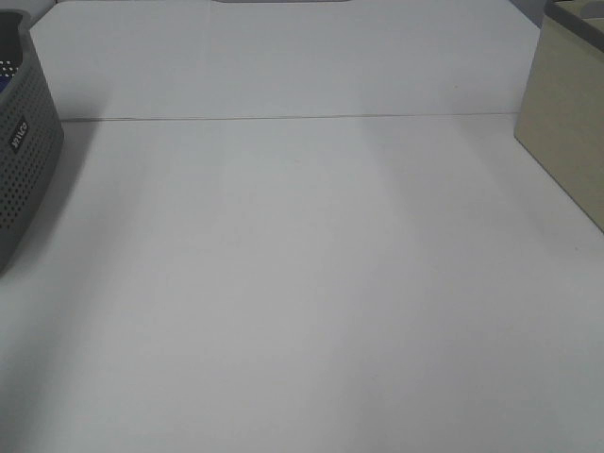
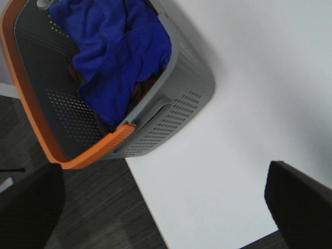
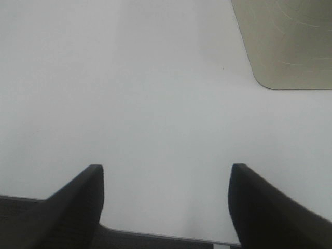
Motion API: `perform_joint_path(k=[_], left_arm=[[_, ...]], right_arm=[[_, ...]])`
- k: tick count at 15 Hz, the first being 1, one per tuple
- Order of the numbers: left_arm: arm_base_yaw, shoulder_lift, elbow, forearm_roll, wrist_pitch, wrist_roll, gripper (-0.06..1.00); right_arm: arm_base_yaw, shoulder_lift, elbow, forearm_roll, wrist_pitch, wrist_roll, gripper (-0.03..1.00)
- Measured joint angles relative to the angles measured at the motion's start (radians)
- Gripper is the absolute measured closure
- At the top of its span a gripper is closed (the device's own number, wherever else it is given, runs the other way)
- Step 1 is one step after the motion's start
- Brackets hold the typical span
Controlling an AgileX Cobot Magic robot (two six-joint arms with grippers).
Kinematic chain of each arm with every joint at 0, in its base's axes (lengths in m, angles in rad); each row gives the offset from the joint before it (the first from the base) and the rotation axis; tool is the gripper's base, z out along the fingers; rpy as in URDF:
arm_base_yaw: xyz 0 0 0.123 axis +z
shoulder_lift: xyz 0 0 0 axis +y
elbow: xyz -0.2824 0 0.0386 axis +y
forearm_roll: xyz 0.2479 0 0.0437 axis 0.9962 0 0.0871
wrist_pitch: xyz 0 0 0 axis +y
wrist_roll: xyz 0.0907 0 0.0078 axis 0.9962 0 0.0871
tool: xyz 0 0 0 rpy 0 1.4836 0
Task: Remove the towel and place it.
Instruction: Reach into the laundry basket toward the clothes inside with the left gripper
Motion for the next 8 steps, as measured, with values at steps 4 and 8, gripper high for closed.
perform_joint_path(k=[4,8], left_arm=[[0.0,0.367,-0.213,0.182,-0.001,0.166,-0.05],[0.003,0.598,-0.372,0.261,-0.002,0.225,-0.05]], right_arm=[[0.0,0.0,0.0,0.0,0.0,0.0,0.29],[0.0,0.0,0.0,0.0,0.0,0.0,0.29]])
